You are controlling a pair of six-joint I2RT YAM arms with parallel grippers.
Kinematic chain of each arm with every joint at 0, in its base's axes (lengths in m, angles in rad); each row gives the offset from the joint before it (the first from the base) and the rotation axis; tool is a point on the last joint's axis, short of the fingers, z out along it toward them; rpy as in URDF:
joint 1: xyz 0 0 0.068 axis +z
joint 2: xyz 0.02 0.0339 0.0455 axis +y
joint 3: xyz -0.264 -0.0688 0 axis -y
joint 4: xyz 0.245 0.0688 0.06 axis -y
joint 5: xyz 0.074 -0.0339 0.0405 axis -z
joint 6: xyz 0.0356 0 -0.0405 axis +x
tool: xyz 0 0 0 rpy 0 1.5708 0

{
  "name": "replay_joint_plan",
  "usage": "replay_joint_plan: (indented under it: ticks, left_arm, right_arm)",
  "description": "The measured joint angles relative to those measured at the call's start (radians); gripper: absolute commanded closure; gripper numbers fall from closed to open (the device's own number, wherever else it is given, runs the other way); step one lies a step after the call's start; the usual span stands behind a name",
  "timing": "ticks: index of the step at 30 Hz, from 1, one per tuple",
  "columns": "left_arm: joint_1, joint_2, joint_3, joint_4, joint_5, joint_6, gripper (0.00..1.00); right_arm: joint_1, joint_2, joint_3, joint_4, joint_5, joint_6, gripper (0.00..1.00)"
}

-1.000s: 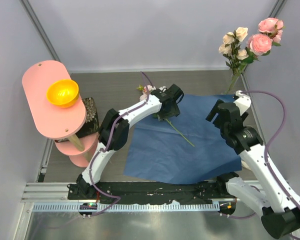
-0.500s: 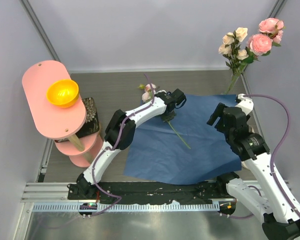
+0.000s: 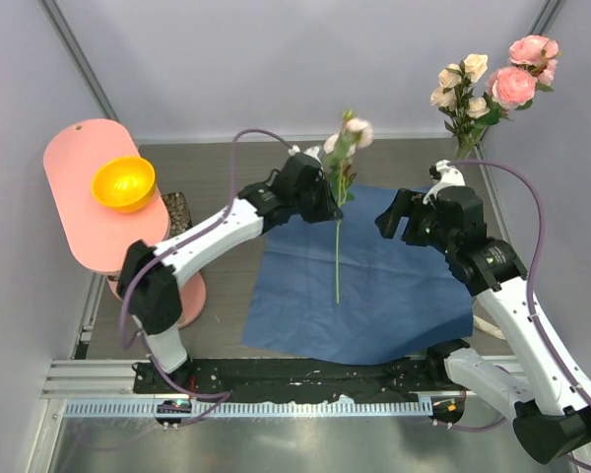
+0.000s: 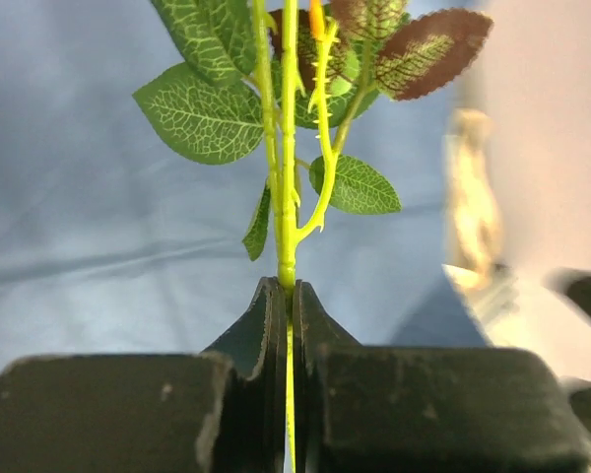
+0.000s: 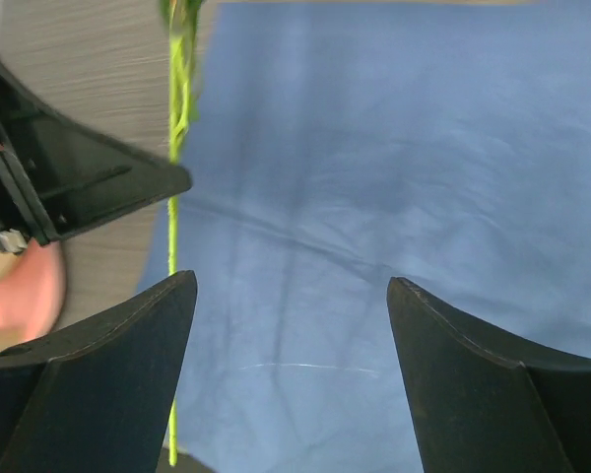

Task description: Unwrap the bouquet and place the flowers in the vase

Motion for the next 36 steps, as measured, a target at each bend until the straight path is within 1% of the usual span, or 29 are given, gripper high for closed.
replay_joint_plan:
  ticks: [4, 7, 11, 13, 15, 19, 22, 23, 24, 27, 28, 29, 31, 32, 33, 34, 35, 36]
  left_arm:
    - [0.031, -0.139, -0.029, 0.172, 0.243, 0.101, 1.0]
    - [0.042, -0.211, -0.096, 0.251, 0.365, 0.154, 1.0]
    - [0.039, -0.232, -0.146, 0.269, 0.463, 0.208, 1.0]
    - [0.036, -0.232, -0.159, 0.266, 0.489, 0.227, 1.0]
    - [0.035, -0.232, -0.167, 0.265, 0.518, 0.24, 1.0]
    - [0.035, -0.235, -0.179, 0.275, 0.554, 0.256, 1.0]
    - [0.035, -0.239, -0.187, 0.276, 0.57, 0.257, 1.0]
    - [0.035, -0.239, -0.187, 0.277, 0.575, 0.257, 1.0]
    - [0.035, -0.239, -0.187, 0.279, 0.58, 0.257, 1.0]
    - [0.037, -0.239, -0.187, 0.28, 0.586, 0.259, 1.0]
    - [0.038, -0.239, -0.187, 0.28, 0.586, 0.259, 1.0]
    - [0.039, -0.24, -0.187, 0.28, 0.586, 0.26, 1.0]
    - [0.039, -0.24, -0.186, 0.279, 0.588, 0.263, 1.0]
    - [0.039, -0.24, -0.185, 0.278, 0.589, 0.264, 0.87]
    - [0.039, -0.24, -0.182, 0.275, 0.588, 0.266, 0.77]
    - [0.039, -0.24, -0.181, 0.272, 0.586, 0.27, 0.64]
    - [0.039, -0.24, -0.18, 0.27, 0.585, 0.275, 0.43]
    - [0.039, -0.24, -0.175, 0.262, 0.585, 0.273, 0.36]
  right_arm:
    - [0.0, 0.053, 0.064, 0.076, -0.189, -0.007, 0.2]
    - [0.0, 0.098, 0.079, 0.169, -0.315, 0.01, 0.21]
    - [0.001, 0.117, 0.066, 0.255, -0.399, 0.048, 0.24]
    - [0.001, 0.105, 0.05, 0.298, -0.416, 0.068, 0.28]
    - [0.001, 0.087, 0.026, 0.341, -0.422, 0.092, 0.35]
    - [0.001, 0.085, 0.013, 0.38, -0.418, 0.124, 0.4]
    - [0.001, 0.104, 0.013, 0.398, -0.419, 0.137, 0.5]
    - [0.001, 0.111, 0.013, 0.399, -0.419, 0.14, 0.59]
    - [0.001, 0.119, 0.013, 0.401, -0.418, 0.144, 0.61]
    - [0.001, 0.138, 0.011, 0.405, -0.414, 0.152, 0.61]
    - [0.001, 0.144, 0.011, 0.405, -0.411, 0.154, 0.65]
    - [0.001, 0.149, 0.011, 0.405, -0.41, 0.155, 0.76]
    - [0.001, 0.155, 0.01, 0.405, -0.407, 0.154, 0.91]
    - [0.001, 0.156, 0.008, 0.406, -0.407, 0.155, 0.99]
    - [0.001, 0.156, 0.006, 0.409, -0.406, 0.164, 0.99]
    - [0.001, 0.156, 0.006, 0.42, -0.406, 0.175, 0.99]
    - [0.001, 0.156, 0.006, 0.425, -0.405, 0.175, 0.99]
    - [0.006, 0.156, 0.006, 0.431, -0.396, 0.169, 0.99]
